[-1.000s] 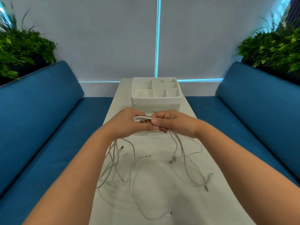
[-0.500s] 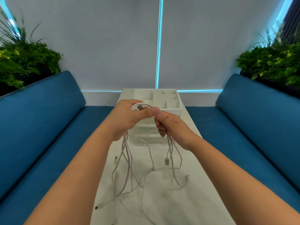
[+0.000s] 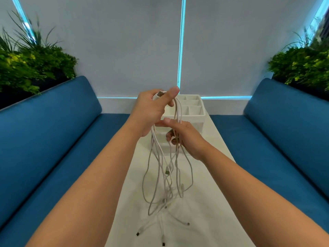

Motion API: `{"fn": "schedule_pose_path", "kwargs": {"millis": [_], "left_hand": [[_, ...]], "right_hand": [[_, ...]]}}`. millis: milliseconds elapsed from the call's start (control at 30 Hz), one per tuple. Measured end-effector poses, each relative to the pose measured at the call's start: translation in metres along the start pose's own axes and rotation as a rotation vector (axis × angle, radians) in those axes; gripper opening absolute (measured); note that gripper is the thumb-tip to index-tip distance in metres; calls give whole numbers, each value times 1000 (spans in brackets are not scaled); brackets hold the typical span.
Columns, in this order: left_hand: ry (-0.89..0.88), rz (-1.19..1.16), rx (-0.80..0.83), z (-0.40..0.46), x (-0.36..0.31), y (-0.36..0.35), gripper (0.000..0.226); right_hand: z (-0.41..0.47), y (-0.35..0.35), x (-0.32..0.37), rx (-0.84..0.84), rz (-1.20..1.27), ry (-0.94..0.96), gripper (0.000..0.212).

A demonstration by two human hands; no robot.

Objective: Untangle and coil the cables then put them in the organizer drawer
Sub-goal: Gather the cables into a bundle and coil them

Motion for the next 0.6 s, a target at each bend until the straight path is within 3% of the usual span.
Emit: {"fn": "schedule_pose_path", "kwargs": {"millis": [133, 300, 400, 500, 600], "left_hand": [[-39, -20, -39, 0, 1, 1, 41], [-95, -84, -51, 3, -11, -3, 39], [-107, -143, -71, 5, -27, 0, 38], [-152, -170, -84, 9, -45, 9, 37], [-172, -168, -100, 11, -46, 16, 37]], "right_hand": [[-1, -4, 4, 69, 3, 30, 29], [-4, -26, 9, 120, 54, 118, 8], [-8, -33, -5, 155, -78, 96, 26], [-15, -39, -31, 245, -144, 0, 27], [-18, -37, -47, 212, -131, -72, 30]]}}
Point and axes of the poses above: each hand's wrist, its own z-axis towards the middle knuckle, its own y-axis out of the back of the hand, x = y × z, the point moved 3 cm from there along z, towards the middle knuckle, and after that the axes turned 15 degrees about -z, right-handed, at the moved point
